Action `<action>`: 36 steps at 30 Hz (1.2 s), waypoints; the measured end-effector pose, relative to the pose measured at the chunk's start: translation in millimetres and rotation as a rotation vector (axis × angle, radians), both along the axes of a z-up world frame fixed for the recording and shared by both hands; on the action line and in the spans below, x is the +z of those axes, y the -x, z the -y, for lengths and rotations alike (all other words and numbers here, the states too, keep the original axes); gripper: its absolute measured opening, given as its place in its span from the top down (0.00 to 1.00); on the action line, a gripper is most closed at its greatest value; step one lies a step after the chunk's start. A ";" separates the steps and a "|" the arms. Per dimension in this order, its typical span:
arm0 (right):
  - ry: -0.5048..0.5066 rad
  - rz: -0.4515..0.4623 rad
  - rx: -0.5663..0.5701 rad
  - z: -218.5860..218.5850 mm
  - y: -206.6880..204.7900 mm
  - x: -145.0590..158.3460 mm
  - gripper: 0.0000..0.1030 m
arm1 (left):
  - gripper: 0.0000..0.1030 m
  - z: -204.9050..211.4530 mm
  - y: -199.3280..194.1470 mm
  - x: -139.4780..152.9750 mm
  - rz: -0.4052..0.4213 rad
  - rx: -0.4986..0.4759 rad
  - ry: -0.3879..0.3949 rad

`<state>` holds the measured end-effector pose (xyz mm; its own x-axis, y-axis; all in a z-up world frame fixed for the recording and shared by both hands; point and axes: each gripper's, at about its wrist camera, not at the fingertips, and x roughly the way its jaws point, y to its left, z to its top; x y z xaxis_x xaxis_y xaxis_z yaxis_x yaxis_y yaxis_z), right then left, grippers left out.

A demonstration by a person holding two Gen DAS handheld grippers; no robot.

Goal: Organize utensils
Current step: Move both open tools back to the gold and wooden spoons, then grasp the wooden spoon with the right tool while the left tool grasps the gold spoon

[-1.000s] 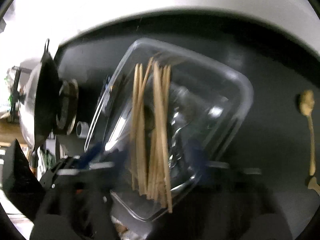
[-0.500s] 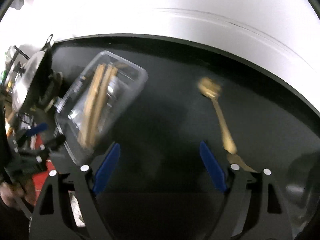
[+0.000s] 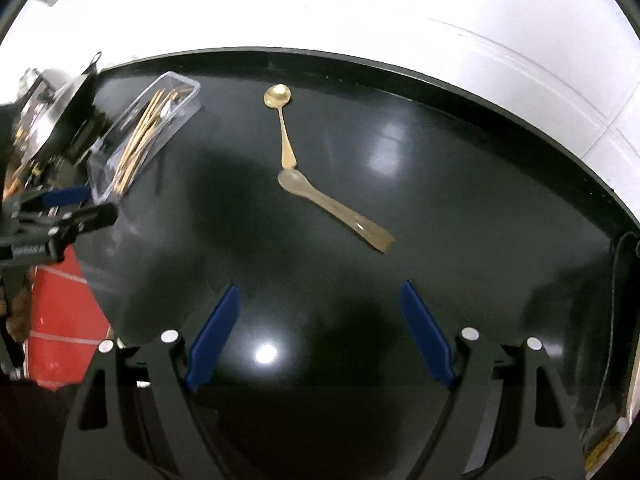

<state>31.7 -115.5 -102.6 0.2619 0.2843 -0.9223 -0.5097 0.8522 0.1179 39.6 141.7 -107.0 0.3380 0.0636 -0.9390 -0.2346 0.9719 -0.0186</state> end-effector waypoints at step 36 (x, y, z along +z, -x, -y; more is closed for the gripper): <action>0.315 -0.025 0.641 -87.1 -87.3 -114.0 0.27 | 0.12 -8.0 -210.4 -105.3 -0.235 0.361 0.107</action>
